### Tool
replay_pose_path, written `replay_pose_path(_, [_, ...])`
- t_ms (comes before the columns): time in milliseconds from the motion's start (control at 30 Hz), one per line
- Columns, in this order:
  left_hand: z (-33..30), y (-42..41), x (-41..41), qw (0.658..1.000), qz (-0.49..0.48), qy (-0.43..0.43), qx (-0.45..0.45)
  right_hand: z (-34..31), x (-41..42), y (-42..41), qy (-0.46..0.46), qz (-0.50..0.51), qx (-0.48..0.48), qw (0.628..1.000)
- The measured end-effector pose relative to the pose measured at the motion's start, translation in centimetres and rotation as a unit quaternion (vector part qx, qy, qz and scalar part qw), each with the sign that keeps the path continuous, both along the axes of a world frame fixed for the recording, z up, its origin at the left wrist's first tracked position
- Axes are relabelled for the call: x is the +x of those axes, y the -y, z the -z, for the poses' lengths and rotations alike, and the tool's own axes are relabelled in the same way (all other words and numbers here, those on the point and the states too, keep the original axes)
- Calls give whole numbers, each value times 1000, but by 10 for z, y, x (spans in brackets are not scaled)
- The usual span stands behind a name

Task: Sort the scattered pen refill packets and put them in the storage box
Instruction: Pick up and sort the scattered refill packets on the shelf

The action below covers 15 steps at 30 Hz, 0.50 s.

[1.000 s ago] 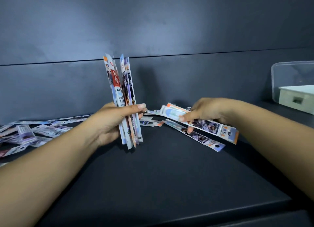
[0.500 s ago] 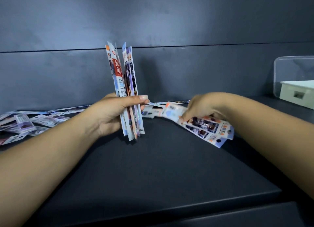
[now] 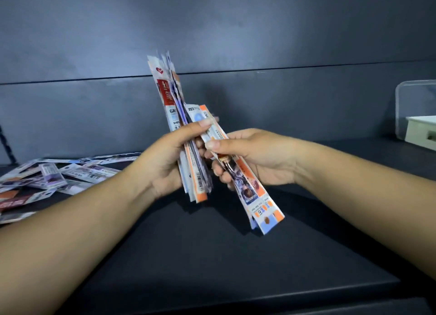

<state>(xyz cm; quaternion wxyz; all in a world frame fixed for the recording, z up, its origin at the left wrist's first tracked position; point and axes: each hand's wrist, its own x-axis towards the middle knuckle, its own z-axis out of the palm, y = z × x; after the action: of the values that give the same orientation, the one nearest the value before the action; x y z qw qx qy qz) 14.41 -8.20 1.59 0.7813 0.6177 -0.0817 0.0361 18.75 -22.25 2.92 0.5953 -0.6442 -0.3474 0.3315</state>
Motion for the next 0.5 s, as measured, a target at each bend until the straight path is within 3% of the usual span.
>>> replay_pose_path(133, [1, 0, -3, 999, 43, 13, 6, 4, 3, 5, -4, -70, -66, 995])
replay_pose_path(233, [0, -3, 2, 999, -4, 33, -16, 3, 7, 16, 2, -89, -109, 990])
replay_pose_path(333, [-3, -13, 8, 991, -86, 59, -87, 1, 20, 30, 33, -47, -168, 984])
replay_pose_path(500, [-8, -29, 8, 994, -42, 46, -86, -25, 45, 51, 92, 52, -178, 978])
